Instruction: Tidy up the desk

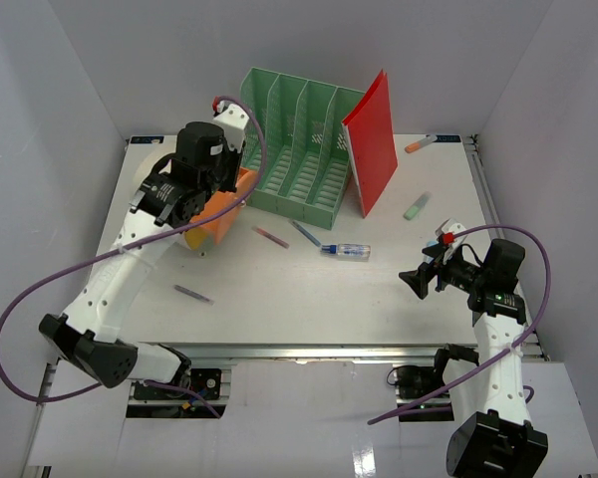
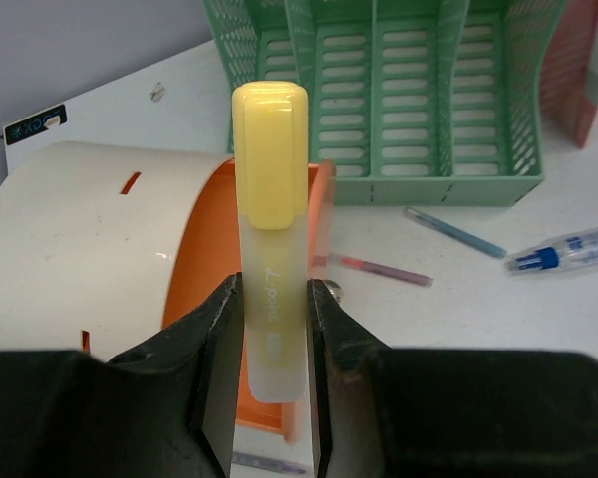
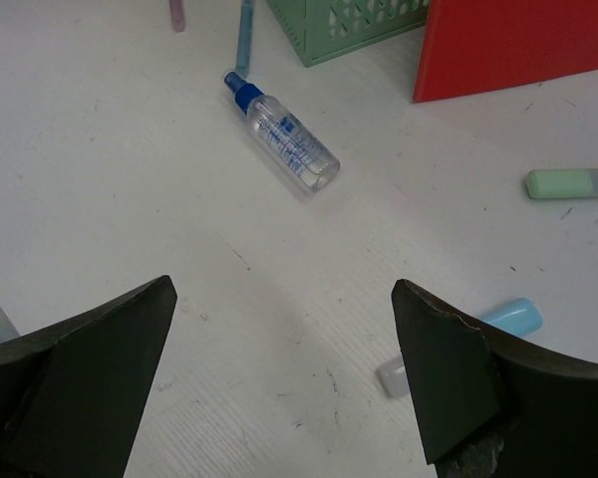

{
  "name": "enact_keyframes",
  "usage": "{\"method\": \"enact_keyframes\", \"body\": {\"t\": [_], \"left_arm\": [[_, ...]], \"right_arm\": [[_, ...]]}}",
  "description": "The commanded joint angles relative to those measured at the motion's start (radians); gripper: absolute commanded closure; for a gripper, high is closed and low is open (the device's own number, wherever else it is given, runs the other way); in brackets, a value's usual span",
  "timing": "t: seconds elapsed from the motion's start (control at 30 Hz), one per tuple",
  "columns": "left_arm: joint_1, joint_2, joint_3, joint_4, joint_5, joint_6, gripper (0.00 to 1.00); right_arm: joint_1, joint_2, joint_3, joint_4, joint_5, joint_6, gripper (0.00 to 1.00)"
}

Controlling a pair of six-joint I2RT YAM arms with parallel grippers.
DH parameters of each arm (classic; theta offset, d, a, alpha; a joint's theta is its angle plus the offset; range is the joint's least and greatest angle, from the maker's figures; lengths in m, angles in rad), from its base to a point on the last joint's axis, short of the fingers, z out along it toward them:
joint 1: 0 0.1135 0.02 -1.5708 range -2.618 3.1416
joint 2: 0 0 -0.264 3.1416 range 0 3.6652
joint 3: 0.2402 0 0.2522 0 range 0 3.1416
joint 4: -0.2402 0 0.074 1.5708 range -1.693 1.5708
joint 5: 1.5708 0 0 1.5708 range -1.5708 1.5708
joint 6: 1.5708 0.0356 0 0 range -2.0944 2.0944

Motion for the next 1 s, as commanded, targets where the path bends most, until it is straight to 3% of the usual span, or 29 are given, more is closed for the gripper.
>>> {"method": "enact_keyframes", "body": {"t": [0.0, 0.17, 0.43, 0.53, 0.67, 0.77, 0.97], "left_arm": [[0.051, 0.005, -0.024, 0.063, -0.009, 0.068, 0.96], [0.051, 0.001, -0.106, 0.099, -0.053, 0.074, 0.92], [0.051, -0.039, -0.209, 0.113, -0.053, 0.053, 0.73], [0.051, -0.053, -0.233, 0.113, -0.082, 0.031, 0.57], [0.049, -0.077, -0.234, 0.113, -0.131, -0.003, 0.28], [0.051, -0.096, -0.19, 0.11, -0.142, -0.029, 0.2], [0.05, -0.158, -0.134, 0.106, -0.09, -0.093, 0.17]], "right_arm": [[0.001, 0.002, 0.01, 0.031, -0.009, 0.0, 0.05], [0.001, -0.002, 0.01, 0.028, -0.012, 0.0, 0.05], [0.001, 0.001, 0.011, 0.028, -0.011, 0.0, 0.05], [0.001, 0.001, 0.01, 0.031, -0.006, 0.0, 0.05], [0.0, 0.004, 0.007, 0.031, -0.003, 0.0, 0.05], [0.0, 0.004, 0.006, 0.03, 0.0, -0.007, 0.05], [0.0, -0.013, -0.002, 0.032, 0.001, -0.015, 0.05]]}}
